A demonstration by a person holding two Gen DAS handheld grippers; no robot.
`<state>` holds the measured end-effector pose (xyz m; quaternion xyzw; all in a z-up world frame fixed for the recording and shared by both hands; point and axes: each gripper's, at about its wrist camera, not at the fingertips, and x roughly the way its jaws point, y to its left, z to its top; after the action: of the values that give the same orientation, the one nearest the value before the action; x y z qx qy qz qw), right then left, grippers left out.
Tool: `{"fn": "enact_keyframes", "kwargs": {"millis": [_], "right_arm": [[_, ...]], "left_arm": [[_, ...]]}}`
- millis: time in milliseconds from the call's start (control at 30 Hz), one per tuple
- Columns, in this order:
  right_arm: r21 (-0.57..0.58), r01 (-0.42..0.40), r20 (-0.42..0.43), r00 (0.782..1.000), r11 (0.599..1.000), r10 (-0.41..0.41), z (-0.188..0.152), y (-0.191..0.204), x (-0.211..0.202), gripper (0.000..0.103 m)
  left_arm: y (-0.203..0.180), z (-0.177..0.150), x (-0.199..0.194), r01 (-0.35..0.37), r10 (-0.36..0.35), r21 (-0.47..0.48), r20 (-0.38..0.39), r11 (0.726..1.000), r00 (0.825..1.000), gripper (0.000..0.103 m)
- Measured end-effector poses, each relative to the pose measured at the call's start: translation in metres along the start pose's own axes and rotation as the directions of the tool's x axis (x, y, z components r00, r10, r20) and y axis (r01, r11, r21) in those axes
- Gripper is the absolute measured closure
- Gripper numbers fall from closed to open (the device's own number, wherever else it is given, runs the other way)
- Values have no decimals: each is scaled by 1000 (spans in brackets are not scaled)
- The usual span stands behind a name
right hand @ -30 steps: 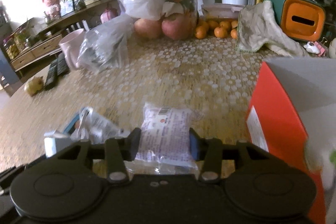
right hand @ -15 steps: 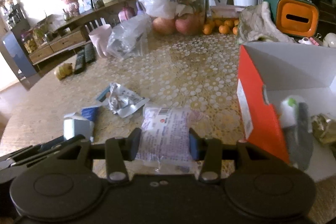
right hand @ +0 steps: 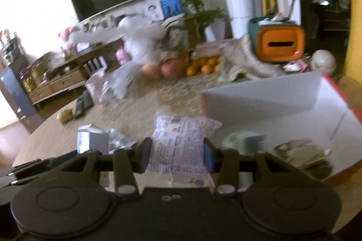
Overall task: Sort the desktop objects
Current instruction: 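Carry the milk carton and clear bag into the shoebox and release them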
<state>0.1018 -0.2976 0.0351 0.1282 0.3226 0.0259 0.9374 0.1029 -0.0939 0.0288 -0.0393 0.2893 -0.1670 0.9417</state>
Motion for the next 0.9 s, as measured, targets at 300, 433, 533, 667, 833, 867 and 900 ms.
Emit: {"fn": "enact_keyframes", "kwargs": {"millis": [300,433,533,667,833,867,900], "right_arm": [[59,169,54,984,984,-172,15,-82,-1,58],[80,223,34,973,972,-226,16,-116,13,58],[95,245,6,969,965,-246,15,-135,23,58],[92,260,-11,965,961,-260,10,-145,30,58],[90,274,-43,961,957,-271,2,-155,39,58],[90,279,-50,960,956,-275,1,-156,40,58],[89,282,-56,959,955,-278,-1,-157,41,58]], "left_arm": [[-95,26,41,167,-167,126,-9,978,986,75],[-122,25,67,187,-181,160,-54,969,982,75],[-134,22,84,188,-174,170,-93,967,980,75],[-144,15,103,192,-167,192,-139,962,976,75],[-150,5,124,201,-162,196,-199,960,966,75],[-151,3,127,204,-161,199,-211,959,964,75],[-151,2,130,206,-159,204,-224,957,962,75]]}}
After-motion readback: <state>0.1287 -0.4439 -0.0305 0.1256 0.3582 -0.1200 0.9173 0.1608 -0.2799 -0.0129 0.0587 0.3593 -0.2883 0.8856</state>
